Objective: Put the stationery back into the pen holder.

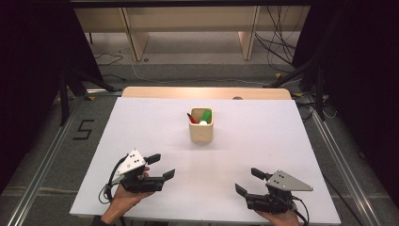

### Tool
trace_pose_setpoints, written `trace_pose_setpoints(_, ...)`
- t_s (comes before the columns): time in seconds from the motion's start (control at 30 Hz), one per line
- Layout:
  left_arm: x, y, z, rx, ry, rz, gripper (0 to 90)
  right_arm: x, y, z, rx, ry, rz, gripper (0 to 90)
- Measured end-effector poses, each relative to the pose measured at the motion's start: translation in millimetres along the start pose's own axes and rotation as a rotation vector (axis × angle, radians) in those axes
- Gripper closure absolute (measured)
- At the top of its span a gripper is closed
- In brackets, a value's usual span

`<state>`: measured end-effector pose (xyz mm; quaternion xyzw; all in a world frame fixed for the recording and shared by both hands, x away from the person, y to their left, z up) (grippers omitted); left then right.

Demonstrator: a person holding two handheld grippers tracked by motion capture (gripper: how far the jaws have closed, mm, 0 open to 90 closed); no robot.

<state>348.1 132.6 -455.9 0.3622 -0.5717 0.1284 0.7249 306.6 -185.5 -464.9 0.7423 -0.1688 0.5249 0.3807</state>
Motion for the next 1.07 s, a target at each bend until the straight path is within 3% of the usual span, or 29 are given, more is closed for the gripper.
trace_pose_setpoints(0.27,-5.4,2.3,-4.1,0.021,-0.002,-0.001,21.3,-0.5,-0.5,0.5,-0.006,0.0,0.0,22.1)
trace_pose_setpoints(0.37,-4.3,4.3,-5.4,0.002,0.034,0.017,21.0,-0.7,-0.4,1.1,-0.007,-0.001,-0.001,22.1)
trace_pose_setpoints(1.07,-5.7,4.1,-3.4,0.003,0.015,0.012,20.8,-0.2,0.0,1.7,-0.011,0.0,0.003,22.1)
Point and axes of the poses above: each handheld gripper's, and its own axes: y roughly backward along the jaws, x roughly out of its top, z roughly to its right, the point moved 6 cm from there along -y, roughly forward along the jaws, and after that the axes turned 3 degrees about -y, right-handed, at the moved point
